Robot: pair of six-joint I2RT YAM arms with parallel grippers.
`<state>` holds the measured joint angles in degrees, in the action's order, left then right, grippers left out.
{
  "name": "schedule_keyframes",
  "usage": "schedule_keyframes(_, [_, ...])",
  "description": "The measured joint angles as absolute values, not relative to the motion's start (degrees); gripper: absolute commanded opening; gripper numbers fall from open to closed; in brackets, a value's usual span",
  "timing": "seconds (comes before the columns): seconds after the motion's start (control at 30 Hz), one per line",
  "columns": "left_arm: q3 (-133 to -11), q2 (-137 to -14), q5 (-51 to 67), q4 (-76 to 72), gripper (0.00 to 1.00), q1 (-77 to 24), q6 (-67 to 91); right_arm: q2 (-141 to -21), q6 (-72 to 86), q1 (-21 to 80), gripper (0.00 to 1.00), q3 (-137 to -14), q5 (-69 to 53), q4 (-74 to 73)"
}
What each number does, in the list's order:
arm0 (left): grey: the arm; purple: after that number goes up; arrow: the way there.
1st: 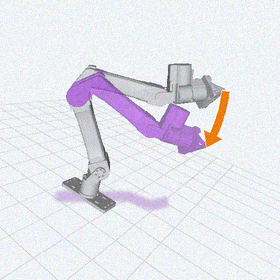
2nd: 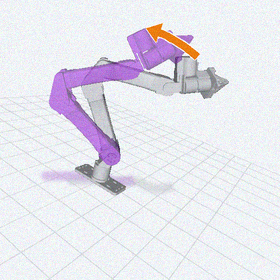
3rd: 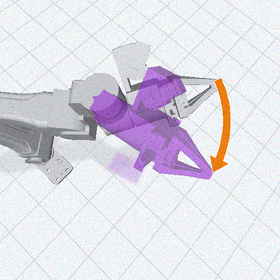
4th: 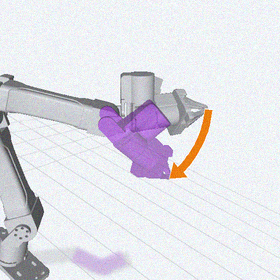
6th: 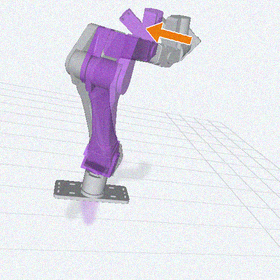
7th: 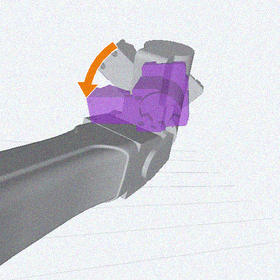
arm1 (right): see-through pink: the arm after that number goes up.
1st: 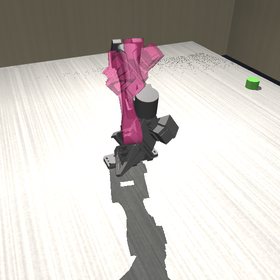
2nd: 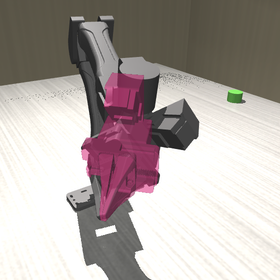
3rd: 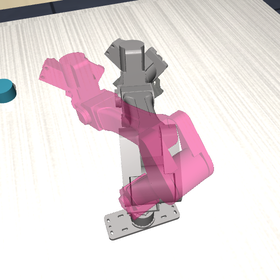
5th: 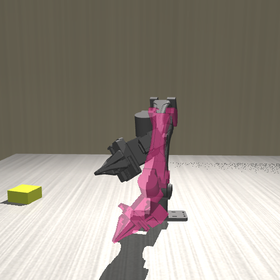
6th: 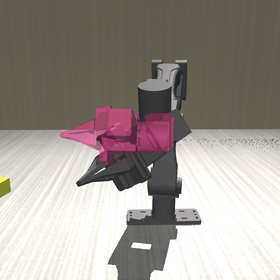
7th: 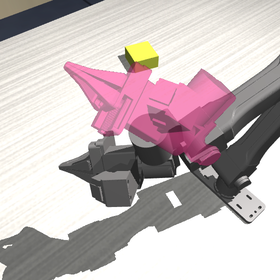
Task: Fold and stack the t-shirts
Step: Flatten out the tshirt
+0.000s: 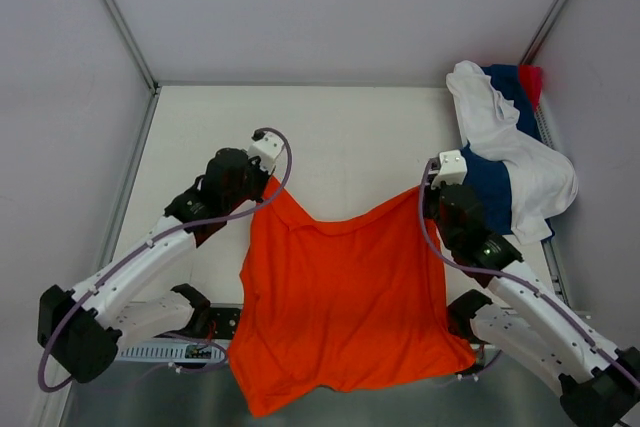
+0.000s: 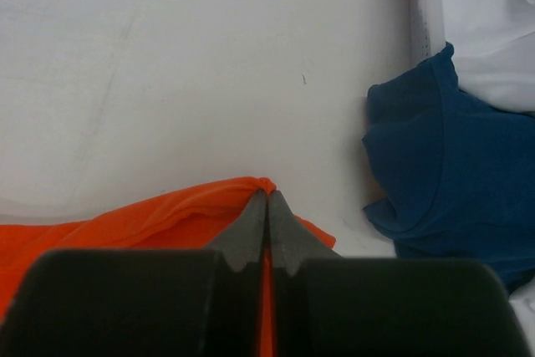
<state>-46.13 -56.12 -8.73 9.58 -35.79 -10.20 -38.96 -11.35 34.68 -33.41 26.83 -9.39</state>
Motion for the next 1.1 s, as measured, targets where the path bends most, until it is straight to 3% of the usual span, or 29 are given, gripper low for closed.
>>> schedule_keyframes(0.2, [-50.3,-70.6,-3.4,5.8,0.00,-24.3,-10.0,-51.3,-13.8,30.7,0.00,-33.5,27.6,0.4])
schedule_keyframes(0.37, [-59.8,-82.7,-2.2,4.8,0.00,-20.5,-12.0,-63.3,-14.2,24.8,0.00,-37.1,27.1,5.5])
schedule_keyframes(0.77, [-100.7,-113.8,3.1,2.3,0.00,-13.0,-18.4,-93.8,-18.3,15.4,0.00,-58.7,23.6,15.9])
schedule_keyframes(0.93, [-102.1,-115.8,6.2,5.1,0.00,-12.1,-17.7,-96.7,-19.0,14.3,0.00,-61.1,20.4,16.2])
schedule_keyframes(1.1, [-102.1,-106.3,16.8,8.6,0.00,-12.7,-15.6,-89.1,-18.9,14.5,0.01,-63.6,11.9,11.6])
